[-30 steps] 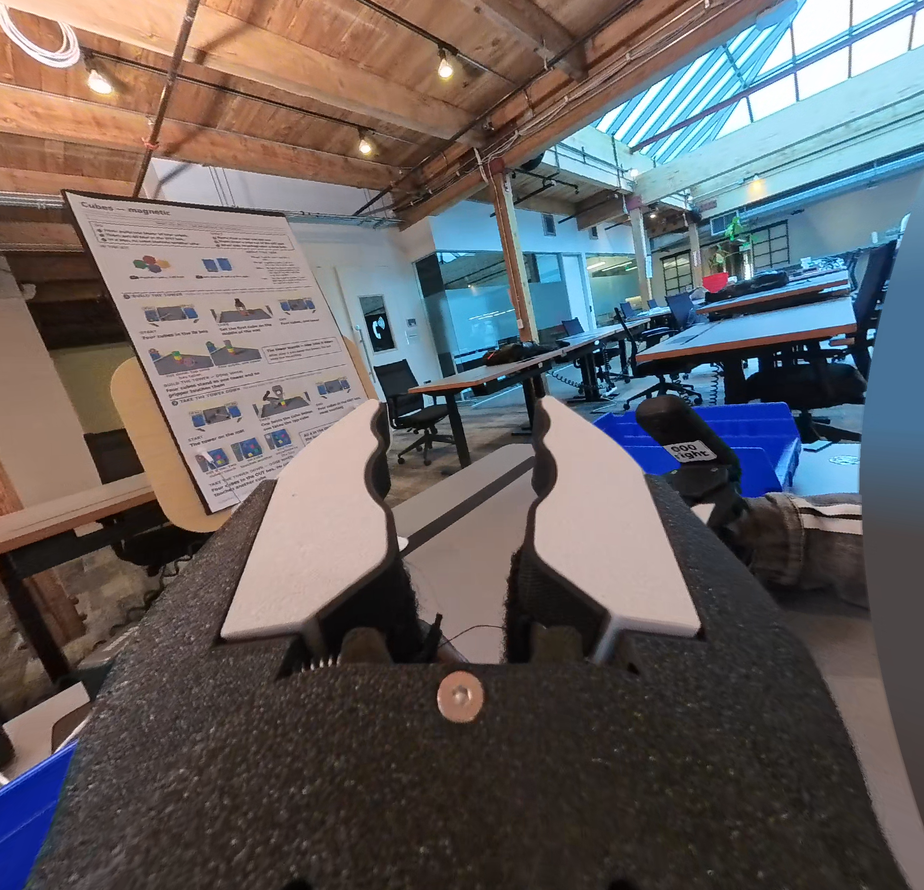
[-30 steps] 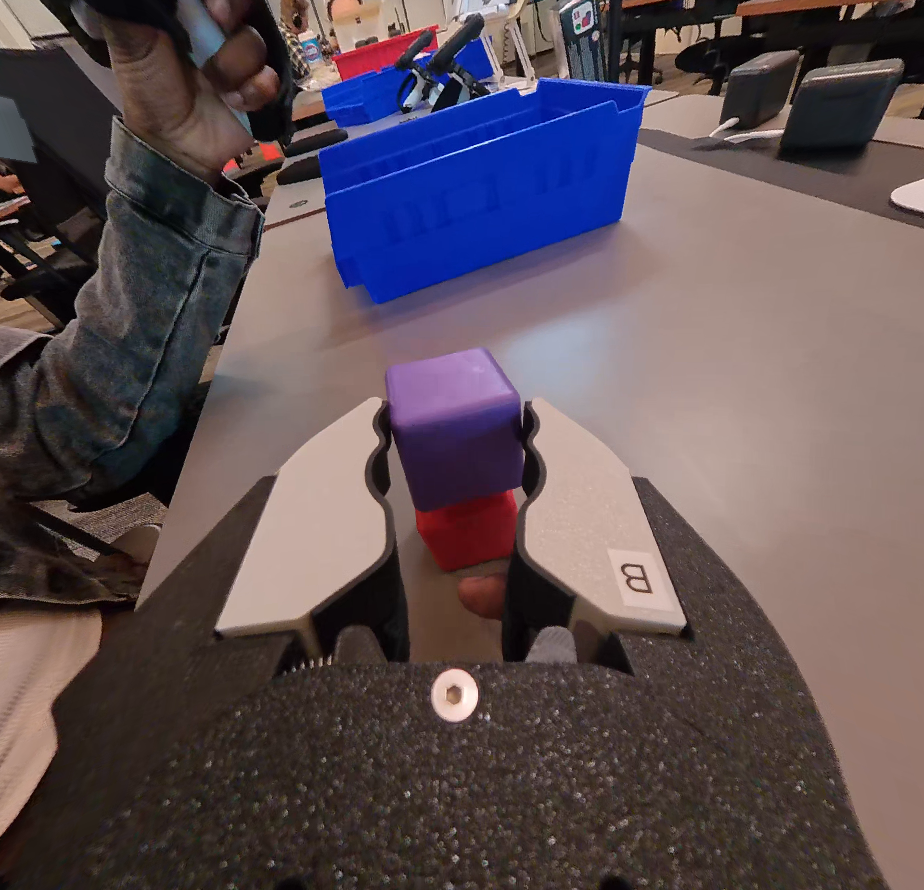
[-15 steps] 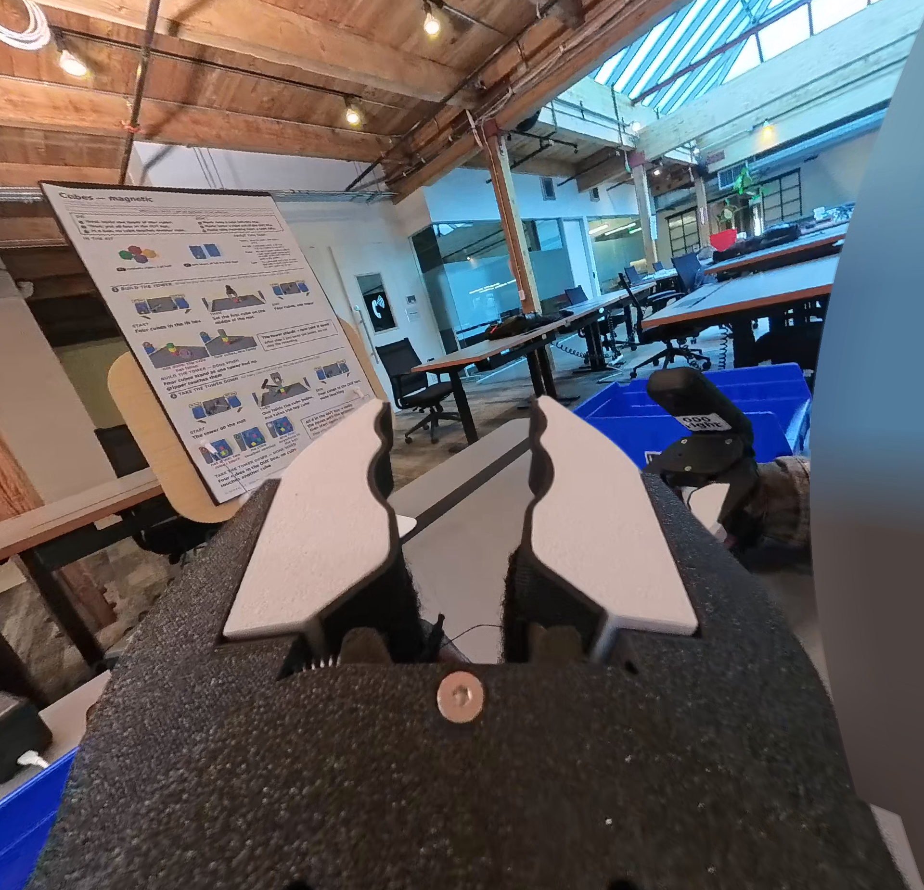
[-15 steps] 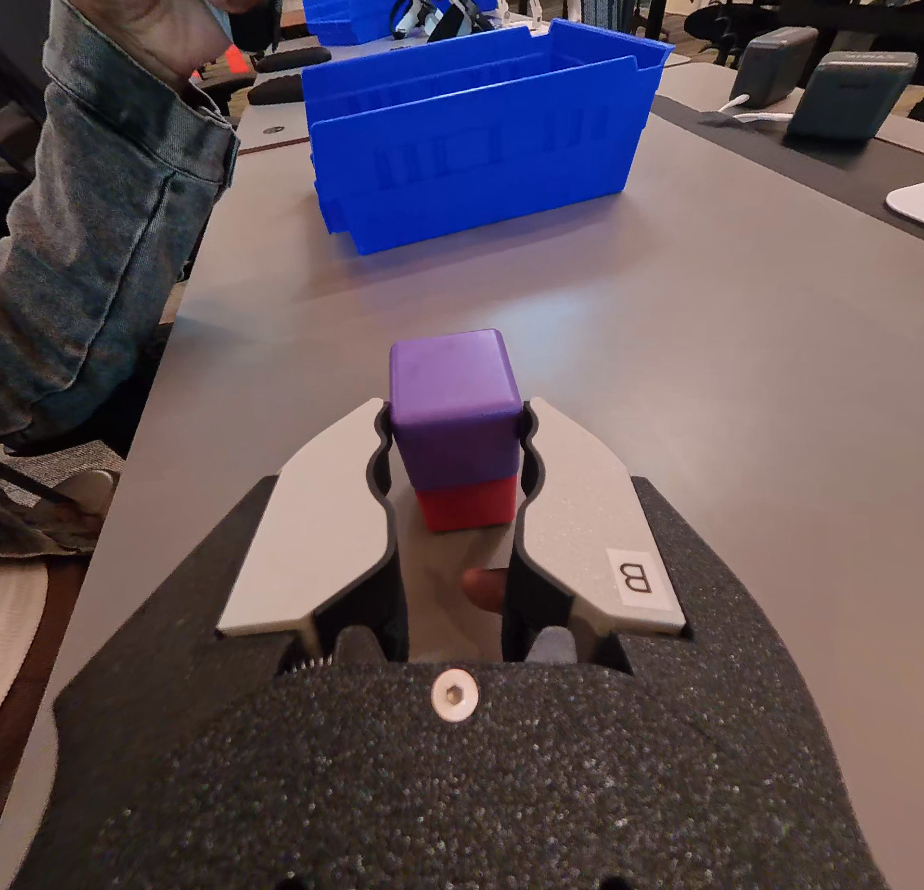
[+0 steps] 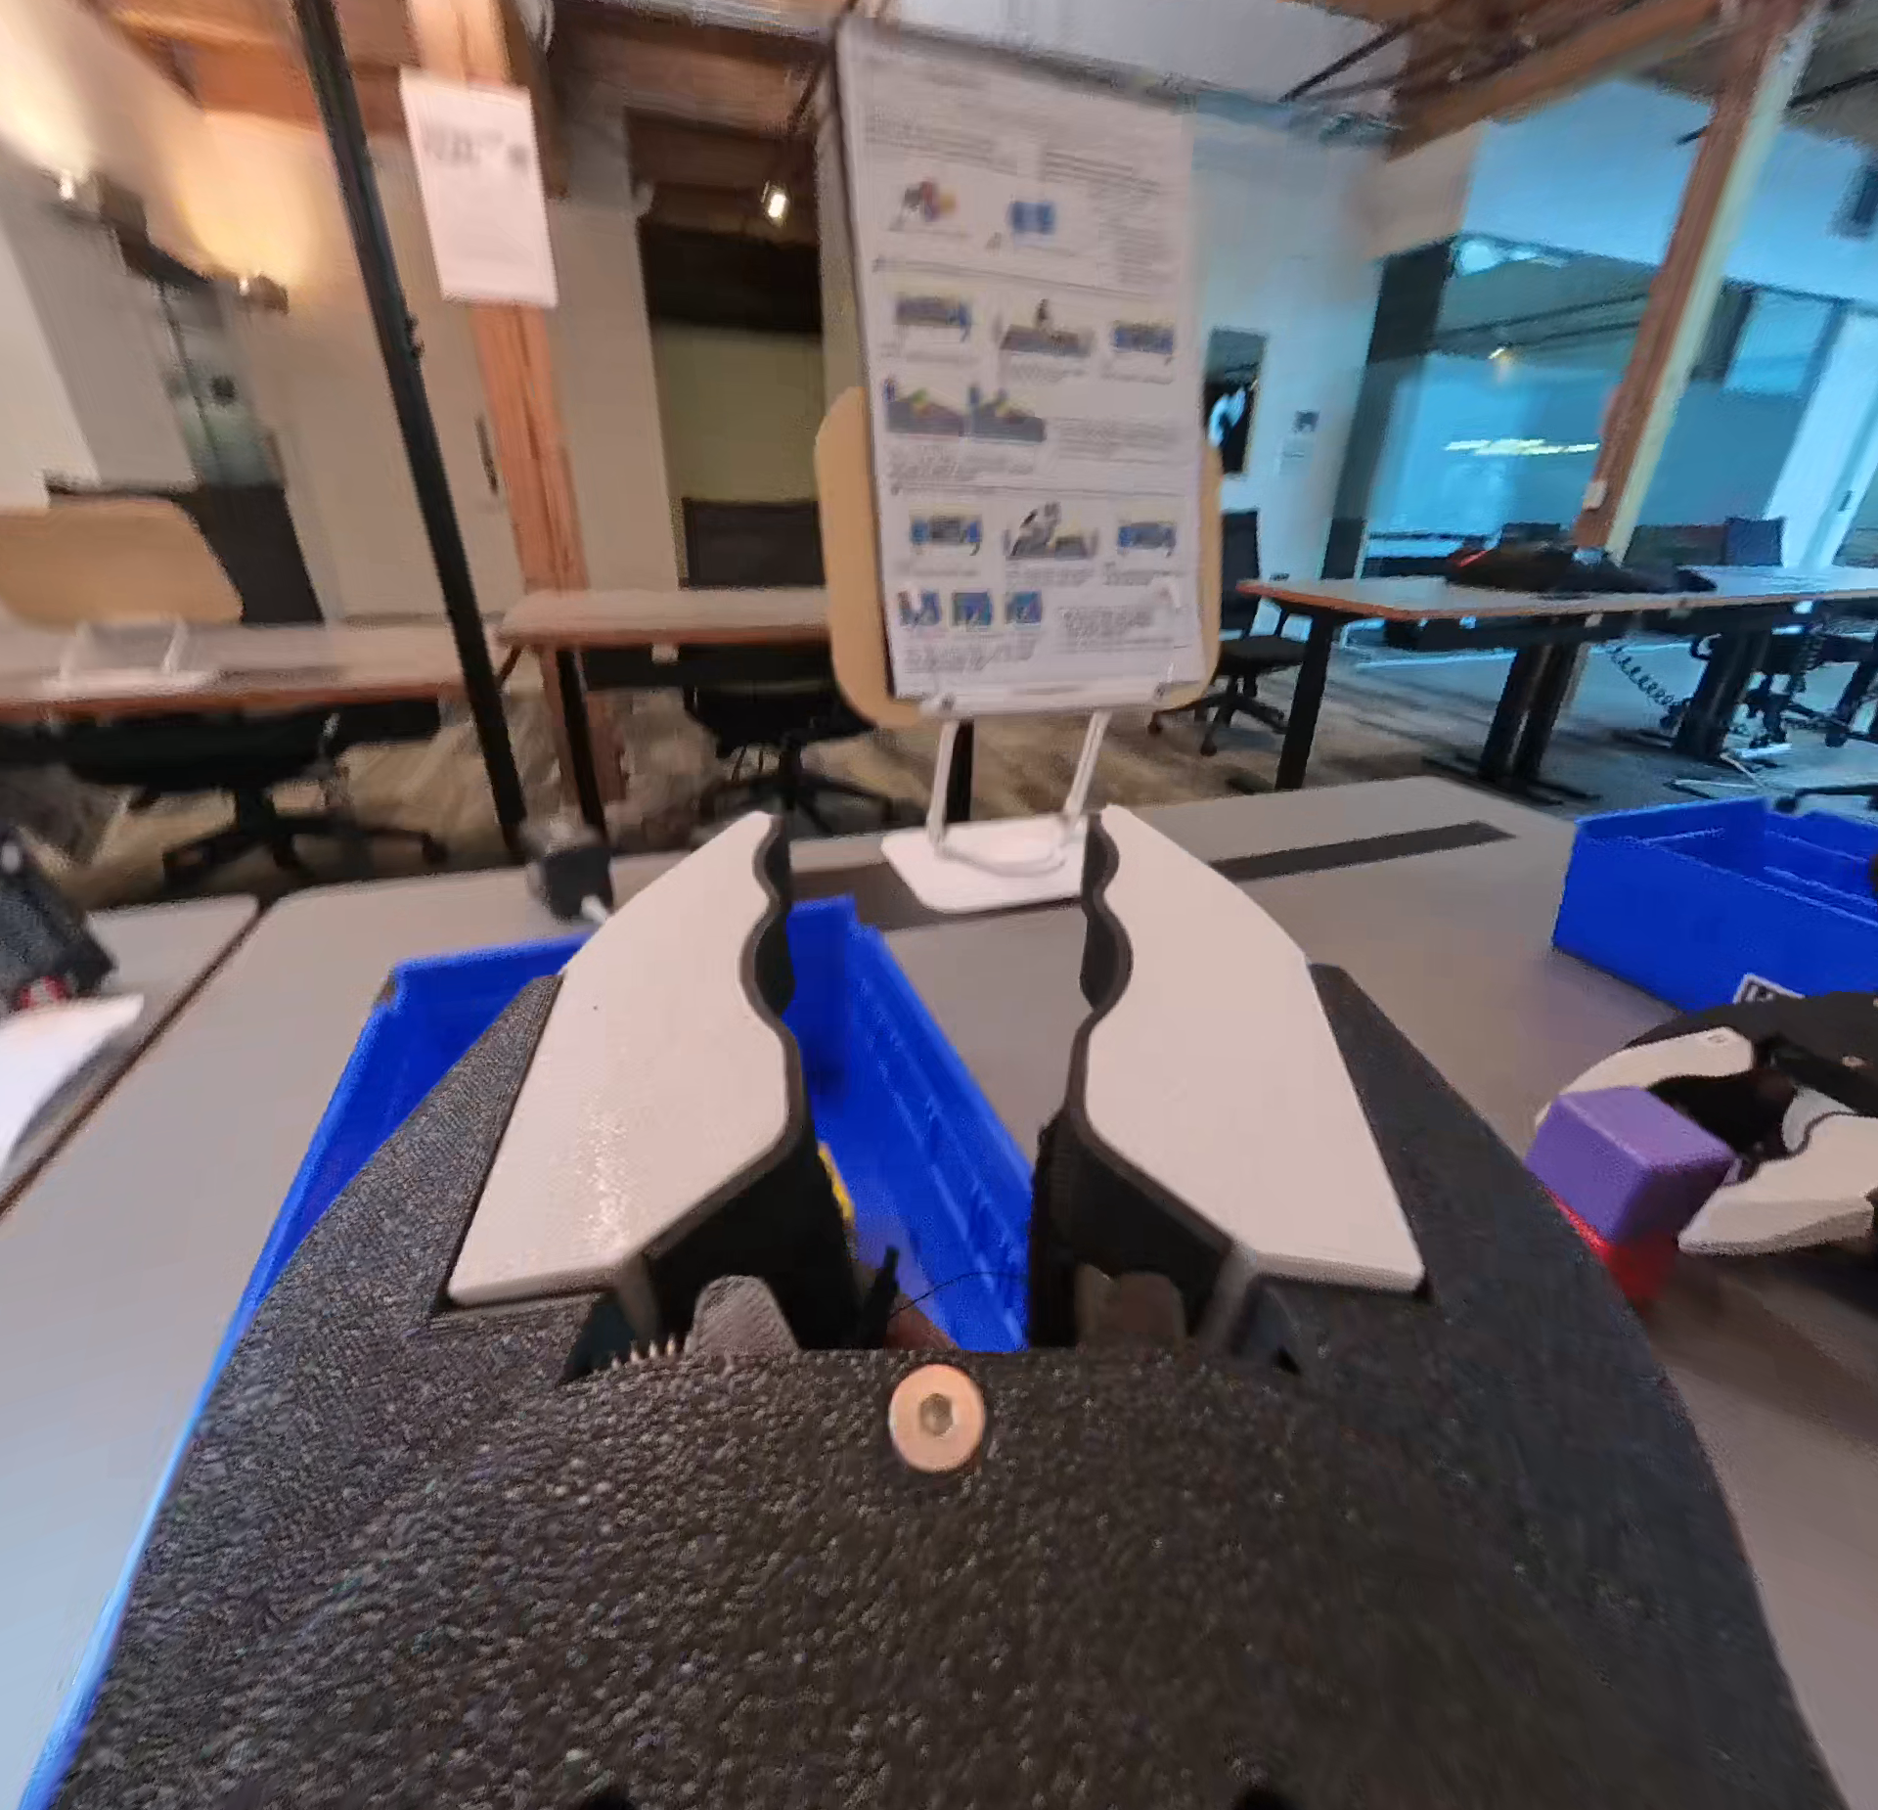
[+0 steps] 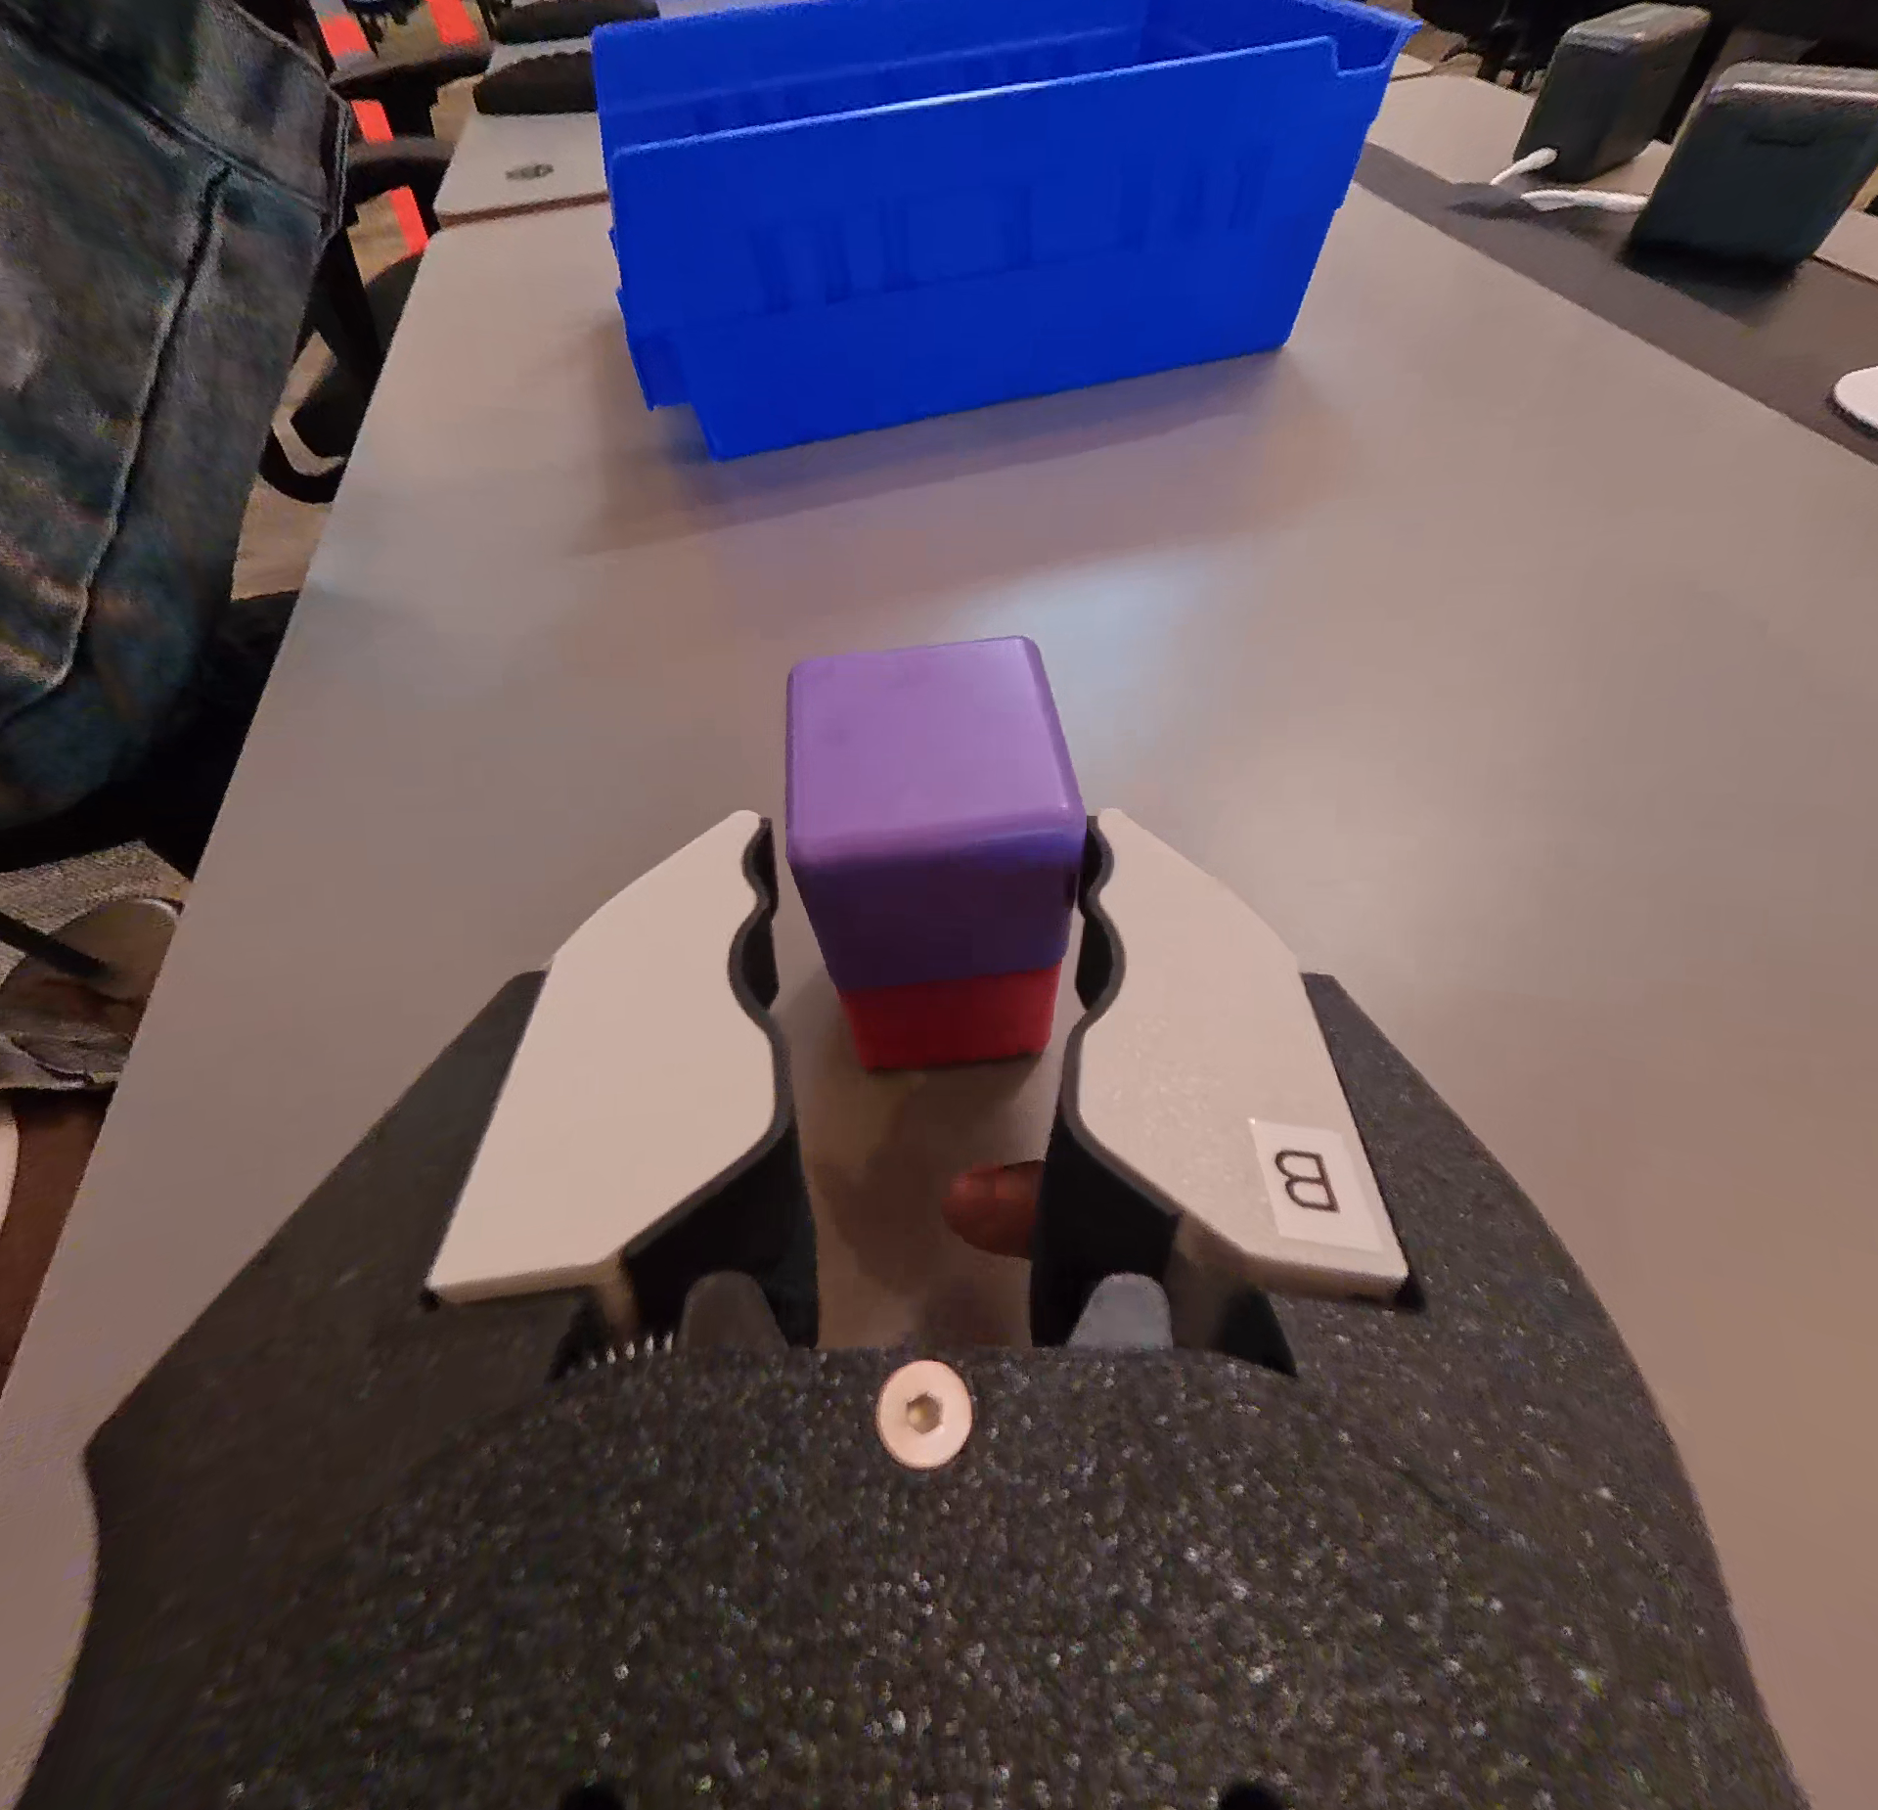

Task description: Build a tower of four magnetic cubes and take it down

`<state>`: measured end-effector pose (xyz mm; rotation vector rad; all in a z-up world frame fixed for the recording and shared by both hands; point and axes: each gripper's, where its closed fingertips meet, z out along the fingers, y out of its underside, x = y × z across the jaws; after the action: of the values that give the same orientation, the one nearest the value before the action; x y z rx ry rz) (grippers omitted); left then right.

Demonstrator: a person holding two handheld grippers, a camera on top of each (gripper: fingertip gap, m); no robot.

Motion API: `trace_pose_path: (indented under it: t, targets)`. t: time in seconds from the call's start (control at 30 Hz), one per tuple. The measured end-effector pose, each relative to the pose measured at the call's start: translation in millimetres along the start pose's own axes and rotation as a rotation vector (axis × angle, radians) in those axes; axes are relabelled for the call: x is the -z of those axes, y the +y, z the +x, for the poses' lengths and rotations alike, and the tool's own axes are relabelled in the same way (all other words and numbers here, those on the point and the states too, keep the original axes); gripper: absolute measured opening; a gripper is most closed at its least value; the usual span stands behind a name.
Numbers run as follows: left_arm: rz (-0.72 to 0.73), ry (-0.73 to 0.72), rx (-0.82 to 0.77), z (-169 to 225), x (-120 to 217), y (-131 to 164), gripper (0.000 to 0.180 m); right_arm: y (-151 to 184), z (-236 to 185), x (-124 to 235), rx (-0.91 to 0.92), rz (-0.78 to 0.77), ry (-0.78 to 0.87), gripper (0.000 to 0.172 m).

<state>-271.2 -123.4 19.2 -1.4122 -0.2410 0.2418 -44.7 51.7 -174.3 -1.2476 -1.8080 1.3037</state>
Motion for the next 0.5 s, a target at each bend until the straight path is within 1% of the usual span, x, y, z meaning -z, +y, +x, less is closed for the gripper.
trace_pose_path:
  t: [0.07, 0.2, 0.27, 0.33, 0.4, 0.47, 0.5]
  targets:
    - [-0.125, -0.026, 0.037, -16.1, 0.3, 25.5, 0.060, 1.8, 0.0, 0.0, 0.004, -0.008, -0.002, 0.050]
    - [-0.413, -0.154, 0.097, -51.1, -12.1, 96.2, 0.073, 1.5, 0.1, 0.1, -0.007, 0.001, -0.010, 0.051]
    - [-0.510, -0.200, 0.103, -58.3, -24.6, 124.5, 0.075, 1.4, -0.1, 0.1, -0.007, 0.003, -0.011, 0.051]
    - [-0.611, -0.207, 0.028, -55.9, -33.7, 149.3, 0.068, 1.2, -0.1, 0.8, -0.006, 0.003, -0.011, 0.051]
    - [-0.792, -0.202, -0.087, -51.8, -27.2, 172.8, 0.058, -0.1, 0.6, 2.3, -0.007, 0.009, -0.008, 0.052]
    - [-0.924, -0.194, -0.163, -48.5, -15.4, 183.5, 0.037, -2.3, 1.1, 3.7, -0.007, 0.019, -0.005, 0.053]
    - [-0.982, -0.162, -0.169, -43.2, -9.1, 188.5, 0.031, -3.8, 1.1, 4.4, -0.007, 0.026, -0.004, 0.053]
